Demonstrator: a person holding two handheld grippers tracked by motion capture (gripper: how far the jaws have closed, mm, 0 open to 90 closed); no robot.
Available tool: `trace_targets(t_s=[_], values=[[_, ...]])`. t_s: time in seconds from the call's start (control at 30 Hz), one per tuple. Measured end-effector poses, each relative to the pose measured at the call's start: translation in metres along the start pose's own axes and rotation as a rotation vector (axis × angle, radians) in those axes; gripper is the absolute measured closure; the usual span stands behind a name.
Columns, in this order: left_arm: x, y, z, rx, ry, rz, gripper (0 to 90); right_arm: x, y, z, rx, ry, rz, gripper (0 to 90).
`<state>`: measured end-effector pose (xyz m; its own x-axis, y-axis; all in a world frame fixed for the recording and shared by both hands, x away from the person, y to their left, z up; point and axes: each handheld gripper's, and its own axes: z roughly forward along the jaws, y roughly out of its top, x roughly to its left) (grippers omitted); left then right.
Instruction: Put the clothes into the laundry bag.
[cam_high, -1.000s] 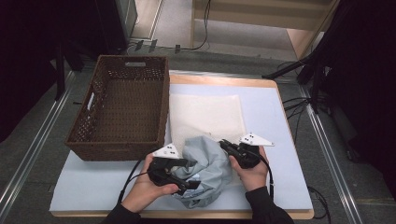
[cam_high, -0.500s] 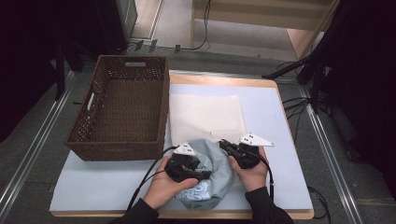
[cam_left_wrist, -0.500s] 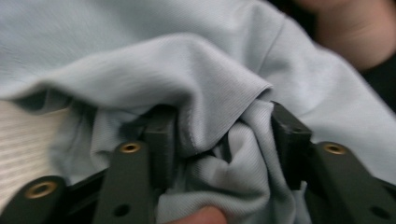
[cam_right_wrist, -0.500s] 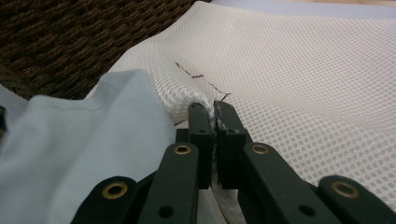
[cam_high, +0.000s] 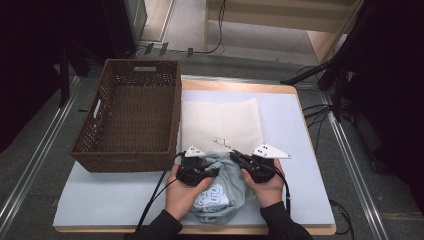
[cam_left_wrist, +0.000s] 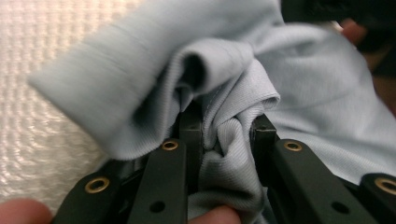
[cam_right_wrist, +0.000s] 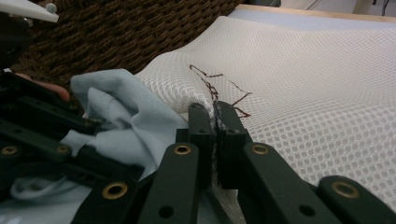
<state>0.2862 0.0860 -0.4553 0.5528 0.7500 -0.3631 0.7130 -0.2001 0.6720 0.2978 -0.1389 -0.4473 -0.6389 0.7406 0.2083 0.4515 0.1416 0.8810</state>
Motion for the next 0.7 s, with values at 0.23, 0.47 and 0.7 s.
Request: trace_targets(t_s=[0.23,0.47,0.7], values=[[-0.009,0.002,-0.024,-0.076,-0.068,0.105,51.6,-0.006,-0.003,-0.004,-0.004,-0.008,0.03,87.6],[-0.009,0.01,-0.054,-0.231,0.007,0.129,48.1,-0.008,-0.004,-0.007,-0.005,-0.014,0.034,87.6],[-0.005,0.01,-0.04,-0.159,-0.002,0.118,41.6,-0.009,-0.005,-0.006,0.0,-0.015,0.034,87.6]])
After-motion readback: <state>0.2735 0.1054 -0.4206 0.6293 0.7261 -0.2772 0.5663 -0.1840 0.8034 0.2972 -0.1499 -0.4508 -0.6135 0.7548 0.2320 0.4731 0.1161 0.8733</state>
